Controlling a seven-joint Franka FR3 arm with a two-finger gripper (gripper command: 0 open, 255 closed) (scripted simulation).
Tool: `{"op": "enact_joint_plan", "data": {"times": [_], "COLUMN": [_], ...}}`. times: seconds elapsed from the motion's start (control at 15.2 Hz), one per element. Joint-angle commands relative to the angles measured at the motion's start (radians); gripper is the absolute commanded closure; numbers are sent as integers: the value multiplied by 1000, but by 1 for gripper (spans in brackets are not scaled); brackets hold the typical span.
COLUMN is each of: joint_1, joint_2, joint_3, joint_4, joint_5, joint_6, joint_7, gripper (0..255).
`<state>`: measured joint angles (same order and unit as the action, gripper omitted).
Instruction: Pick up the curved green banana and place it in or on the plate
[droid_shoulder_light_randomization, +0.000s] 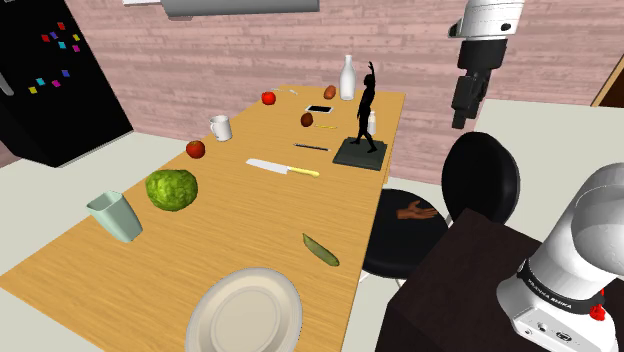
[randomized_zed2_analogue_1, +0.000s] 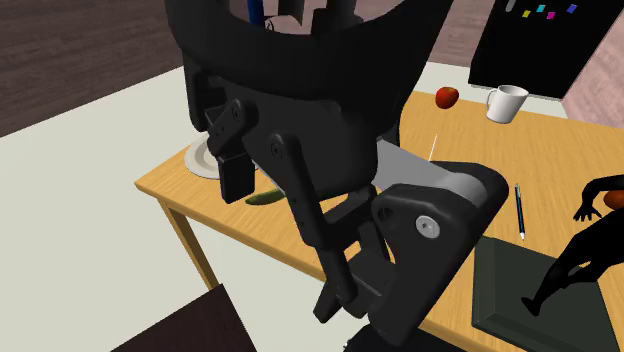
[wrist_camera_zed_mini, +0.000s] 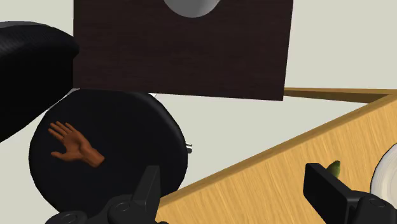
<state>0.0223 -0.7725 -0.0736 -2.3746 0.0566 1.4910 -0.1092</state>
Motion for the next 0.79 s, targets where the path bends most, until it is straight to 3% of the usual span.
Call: {"op": "enact_joint_plan", "data": {"times": [0.0, 0.73], "joint_1": [0, 76], "joint_2": [0, 183], "joint_3": [0, 158], "joint_4": [0, -113], "joint_5": [0, 147], "joint_6": [0, 312], "joint_7": [0, 160], "gripper": [0, 0]}}
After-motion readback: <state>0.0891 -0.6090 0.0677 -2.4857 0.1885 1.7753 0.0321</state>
